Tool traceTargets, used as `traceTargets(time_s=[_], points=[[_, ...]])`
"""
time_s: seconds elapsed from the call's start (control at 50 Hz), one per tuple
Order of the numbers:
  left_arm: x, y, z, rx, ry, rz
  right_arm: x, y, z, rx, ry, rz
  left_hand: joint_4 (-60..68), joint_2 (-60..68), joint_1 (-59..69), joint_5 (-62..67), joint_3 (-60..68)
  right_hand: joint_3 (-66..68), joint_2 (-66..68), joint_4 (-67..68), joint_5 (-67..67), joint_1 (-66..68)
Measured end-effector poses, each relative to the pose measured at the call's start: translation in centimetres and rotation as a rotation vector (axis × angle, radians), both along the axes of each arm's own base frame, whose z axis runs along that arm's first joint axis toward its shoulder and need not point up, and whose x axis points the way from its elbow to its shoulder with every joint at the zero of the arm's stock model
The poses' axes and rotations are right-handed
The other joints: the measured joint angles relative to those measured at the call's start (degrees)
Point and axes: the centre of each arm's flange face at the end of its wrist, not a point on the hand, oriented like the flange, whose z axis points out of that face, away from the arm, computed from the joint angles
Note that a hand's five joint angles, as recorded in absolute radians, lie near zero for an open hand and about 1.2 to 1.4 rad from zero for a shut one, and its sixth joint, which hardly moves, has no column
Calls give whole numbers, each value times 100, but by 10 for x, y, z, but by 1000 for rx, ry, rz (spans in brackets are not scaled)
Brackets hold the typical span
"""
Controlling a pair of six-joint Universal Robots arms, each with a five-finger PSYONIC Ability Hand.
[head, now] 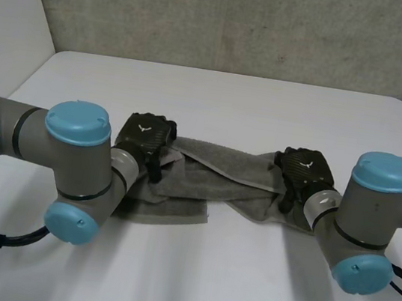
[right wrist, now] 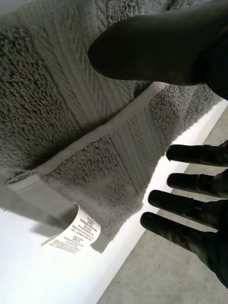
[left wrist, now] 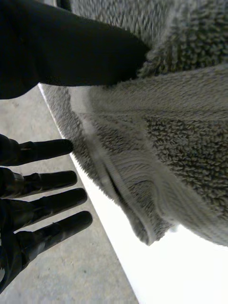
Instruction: Fold the towel.
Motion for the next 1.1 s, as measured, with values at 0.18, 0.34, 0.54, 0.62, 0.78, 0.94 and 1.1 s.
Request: traceTargets(time_s=[0.18, 0.34, 0.54, 0.62, 0.78, 0.94, 1.1], points=[[1, -13, 6, -95, -29, 67, 9, -13, -11, -24, -3, -13, 486, 471, 471, 479, 492, 954, 960, 862, 702, 940], [8, -14, 4, -115, -80, 80, 8, -21, -7, -67, -10, -48, 500, 479, 476, 484, 506, 1001, 1001, 922, 727, 997], [19, -13, 4, -102, -92, 101, 8, -19, 5, -79, -7, -41, 1357, 1336, 1333, 1334, 1361, 992, 997, 922, 753, 994], [25, -16, 9, -108, -88, 117, 8, -20, 5, -77, -2, -39, 1932, 1909, 1899, 1901, 1935, 1002, 1001, 922, 802, 996], [44, -25, 17, -115, -83, 165, 6, -25, 4, -86, 10, -47, 2234, 2211, 2196, 2217, 2235, 1436, 1423, 1362, 1243, 1417], [58, -36, 15, -115, -81, 207, 2, -30, 4, -101, 35, -54, 2302, 2280, 2271, 2305, 2305, 2201, 2233, 2128, 1994, 2199], [70, -44, 14, -112, -79, 241, 1, -31, 4, -109, 47, -49, 2215, 2196, 2193, 2231, 2224, 4332, 4381, 4286, 4190, 4406]])
